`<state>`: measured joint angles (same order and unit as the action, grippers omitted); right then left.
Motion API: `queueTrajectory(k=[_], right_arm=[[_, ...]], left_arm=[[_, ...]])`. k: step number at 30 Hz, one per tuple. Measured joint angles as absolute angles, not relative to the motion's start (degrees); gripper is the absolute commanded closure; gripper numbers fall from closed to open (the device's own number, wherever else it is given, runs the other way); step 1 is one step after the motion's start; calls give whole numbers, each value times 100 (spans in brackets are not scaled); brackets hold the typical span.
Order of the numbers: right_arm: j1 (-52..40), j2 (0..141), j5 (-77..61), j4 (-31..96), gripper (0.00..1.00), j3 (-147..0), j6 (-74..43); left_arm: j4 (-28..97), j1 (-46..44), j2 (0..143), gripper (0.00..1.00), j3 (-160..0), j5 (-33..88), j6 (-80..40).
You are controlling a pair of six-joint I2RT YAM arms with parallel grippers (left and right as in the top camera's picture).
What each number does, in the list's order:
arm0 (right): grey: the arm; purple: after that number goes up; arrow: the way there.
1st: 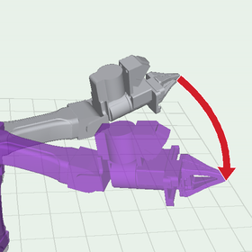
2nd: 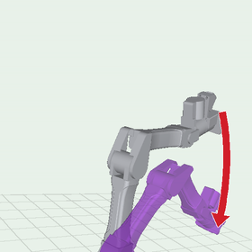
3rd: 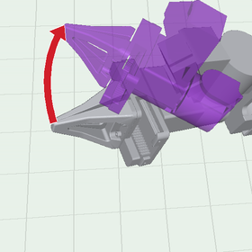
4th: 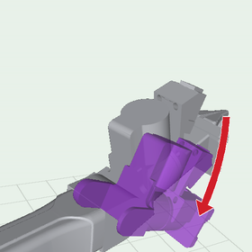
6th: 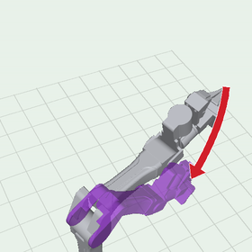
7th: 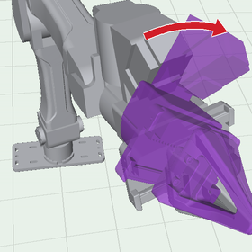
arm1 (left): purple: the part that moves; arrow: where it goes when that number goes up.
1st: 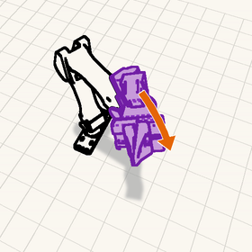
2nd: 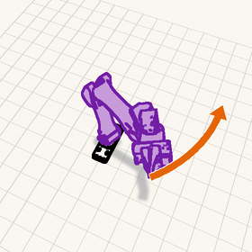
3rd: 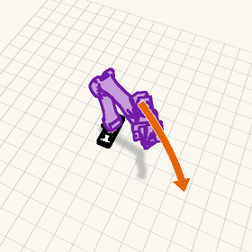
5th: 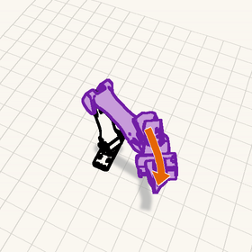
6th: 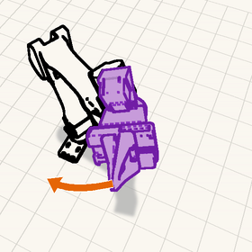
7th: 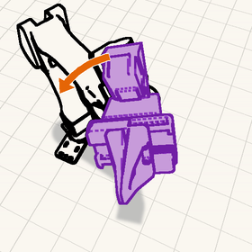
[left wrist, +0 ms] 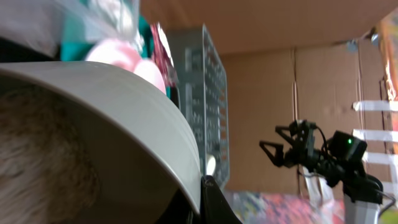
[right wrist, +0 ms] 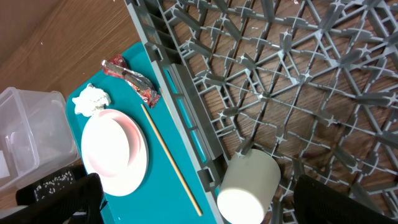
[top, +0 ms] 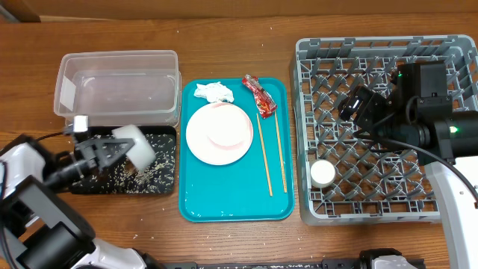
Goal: Sort waste into correct bins and load items into the dishwasher
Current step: 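Tip the steel bowl over the black tray to dump scraps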
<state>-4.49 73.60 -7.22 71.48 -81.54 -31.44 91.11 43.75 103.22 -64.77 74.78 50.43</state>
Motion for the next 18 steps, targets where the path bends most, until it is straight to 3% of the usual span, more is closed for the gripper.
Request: queueTrajectory(k=[18], right_arm=[[-449, 7360, -722, 7150, 0, -8154, -3144]], left_arm=[[9668, 4534, 10691, 96, -6475, 7738, 6031]])
